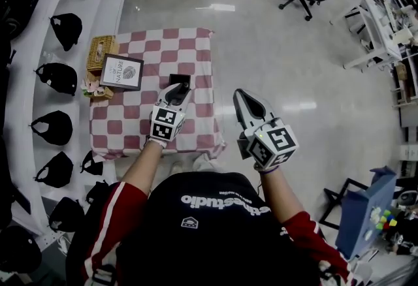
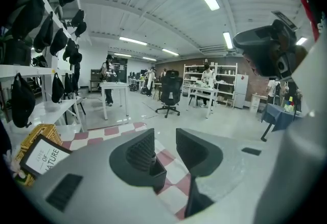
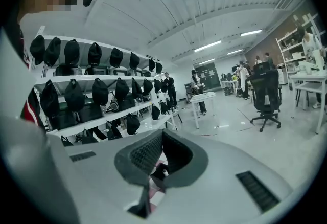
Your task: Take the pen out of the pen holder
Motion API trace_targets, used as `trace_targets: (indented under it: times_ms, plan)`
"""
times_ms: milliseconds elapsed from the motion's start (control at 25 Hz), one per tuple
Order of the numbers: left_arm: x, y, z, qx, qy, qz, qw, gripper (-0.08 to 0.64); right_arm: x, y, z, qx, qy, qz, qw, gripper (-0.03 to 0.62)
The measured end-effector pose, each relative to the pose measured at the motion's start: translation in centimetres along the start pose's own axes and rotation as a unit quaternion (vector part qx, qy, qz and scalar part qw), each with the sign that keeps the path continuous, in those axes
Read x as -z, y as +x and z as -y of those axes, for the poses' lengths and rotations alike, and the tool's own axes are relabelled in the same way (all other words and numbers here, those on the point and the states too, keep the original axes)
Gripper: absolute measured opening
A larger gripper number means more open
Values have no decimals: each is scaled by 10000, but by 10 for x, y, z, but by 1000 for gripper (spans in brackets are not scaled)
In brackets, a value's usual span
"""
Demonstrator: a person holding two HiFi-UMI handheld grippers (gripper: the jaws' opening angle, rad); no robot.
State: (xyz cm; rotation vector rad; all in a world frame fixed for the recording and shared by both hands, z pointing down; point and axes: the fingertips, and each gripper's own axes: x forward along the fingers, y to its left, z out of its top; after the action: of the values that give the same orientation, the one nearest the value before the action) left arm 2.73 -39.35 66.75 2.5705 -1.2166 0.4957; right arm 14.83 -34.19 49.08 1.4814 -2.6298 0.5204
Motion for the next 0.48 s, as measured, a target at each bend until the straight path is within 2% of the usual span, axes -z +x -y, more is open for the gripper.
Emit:
trace_targets:
  times_ms: [480]
  plan:
    - [44, 40, -16, -509, -386, -447, 9970, 123, 10, 16, 31, -322, -29, -297, 9990, 3]
